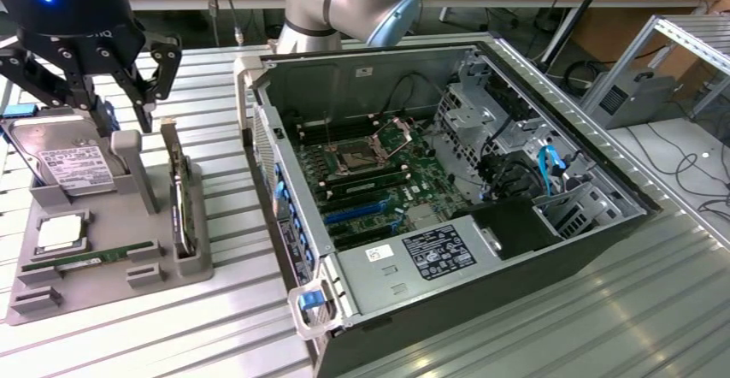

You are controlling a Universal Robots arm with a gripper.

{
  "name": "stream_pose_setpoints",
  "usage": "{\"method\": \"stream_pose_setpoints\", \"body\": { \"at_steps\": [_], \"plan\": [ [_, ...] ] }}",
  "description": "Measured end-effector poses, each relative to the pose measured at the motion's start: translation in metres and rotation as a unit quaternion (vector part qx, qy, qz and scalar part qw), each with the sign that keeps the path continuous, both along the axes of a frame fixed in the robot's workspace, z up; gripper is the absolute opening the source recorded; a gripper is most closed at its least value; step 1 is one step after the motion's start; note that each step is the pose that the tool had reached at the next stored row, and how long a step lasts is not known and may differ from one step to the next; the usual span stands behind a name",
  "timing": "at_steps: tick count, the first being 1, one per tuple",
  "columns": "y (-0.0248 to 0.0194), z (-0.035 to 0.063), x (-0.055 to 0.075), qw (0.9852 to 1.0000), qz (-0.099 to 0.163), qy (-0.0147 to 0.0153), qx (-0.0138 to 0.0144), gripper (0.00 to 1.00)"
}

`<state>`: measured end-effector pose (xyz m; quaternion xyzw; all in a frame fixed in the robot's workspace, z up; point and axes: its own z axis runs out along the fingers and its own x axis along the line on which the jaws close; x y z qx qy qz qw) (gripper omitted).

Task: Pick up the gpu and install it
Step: 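Pick up the gpu and move the gpu toward the slot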

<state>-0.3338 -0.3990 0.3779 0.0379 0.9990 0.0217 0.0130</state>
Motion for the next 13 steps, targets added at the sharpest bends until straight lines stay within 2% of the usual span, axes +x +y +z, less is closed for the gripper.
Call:
{"method": "stream_pose_setpoints", "body": {
  "at_steps": [13],
  "plan": [
    [0.0000, -0.0019, -0.0032, 1.0000, 0.000, 0.0000, 0.0000, 0.42]
  ]
}}
